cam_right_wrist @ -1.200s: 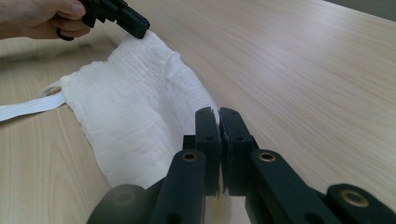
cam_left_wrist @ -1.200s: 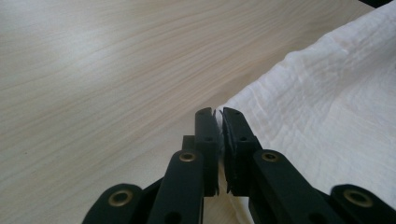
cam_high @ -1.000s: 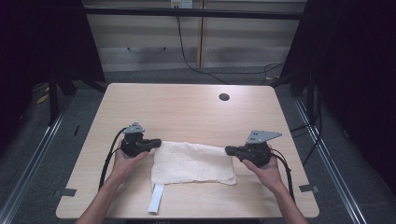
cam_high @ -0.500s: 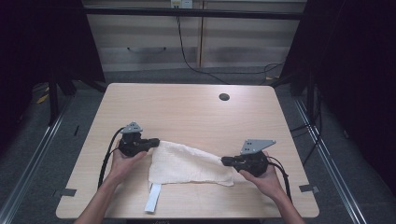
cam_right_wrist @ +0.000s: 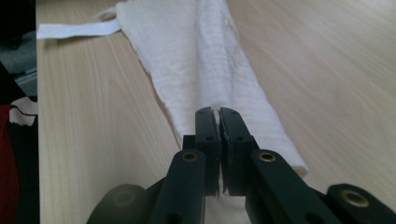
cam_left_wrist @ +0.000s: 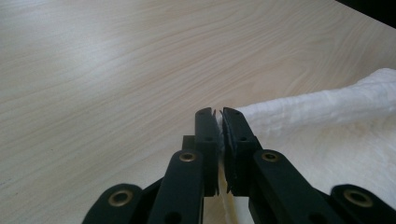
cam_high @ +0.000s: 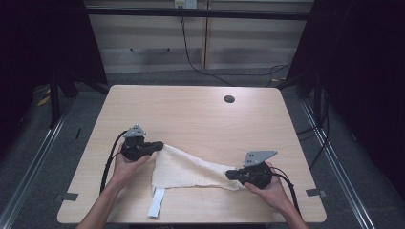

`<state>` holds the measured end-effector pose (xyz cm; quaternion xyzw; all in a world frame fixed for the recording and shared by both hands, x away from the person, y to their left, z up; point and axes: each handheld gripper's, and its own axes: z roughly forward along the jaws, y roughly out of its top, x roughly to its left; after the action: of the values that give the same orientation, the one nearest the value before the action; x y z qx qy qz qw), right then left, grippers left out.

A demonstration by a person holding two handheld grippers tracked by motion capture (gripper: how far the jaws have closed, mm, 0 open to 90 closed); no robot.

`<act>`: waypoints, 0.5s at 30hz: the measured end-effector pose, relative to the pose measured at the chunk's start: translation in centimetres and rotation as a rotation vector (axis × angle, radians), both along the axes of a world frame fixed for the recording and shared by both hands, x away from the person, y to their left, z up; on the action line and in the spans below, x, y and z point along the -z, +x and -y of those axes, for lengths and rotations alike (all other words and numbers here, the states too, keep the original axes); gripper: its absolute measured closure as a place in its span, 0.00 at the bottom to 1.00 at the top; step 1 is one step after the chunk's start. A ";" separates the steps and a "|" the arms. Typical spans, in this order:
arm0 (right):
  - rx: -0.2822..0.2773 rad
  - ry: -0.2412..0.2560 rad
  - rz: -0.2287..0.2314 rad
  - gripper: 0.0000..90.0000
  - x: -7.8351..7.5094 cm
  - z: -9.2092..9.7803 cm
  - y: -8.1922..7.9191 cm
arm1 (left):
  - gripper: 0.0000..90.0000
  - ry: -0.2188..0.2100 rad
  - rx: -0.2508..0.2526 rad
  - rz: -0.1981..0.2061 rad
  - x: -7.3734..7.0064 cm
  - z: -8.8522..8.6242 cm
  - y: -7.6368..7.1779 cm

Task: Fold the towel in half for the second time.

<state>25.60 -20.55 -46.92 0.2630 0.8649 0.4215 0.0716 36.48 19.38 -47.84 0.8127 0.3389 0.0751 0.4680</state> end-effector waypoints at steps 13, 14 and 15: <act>-0.043 -0.091 -0.082 0.97 2.5 -1.9 0.7 | 0.95 -0.007 0.001 0.022 -0.7 0.3 -0.5; -0.035 -0.082 -0.096 0.97 2.5 -1.8 0.8 | 0.95 -0.007 0.009 0.030 -1.0 0.4 -0.6; -0.031 -0.076 -0.098 0.97 2.6 -1.7 1.0 | 0.95 -0.032 0.025 0.038 -1.5 0.5 -0.8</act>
<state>26.59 -18.80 -49.56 0.2671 0.8866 0.3761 0.0327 35.64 18.84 -46.37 0.8078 0.3207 0.0794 0.4881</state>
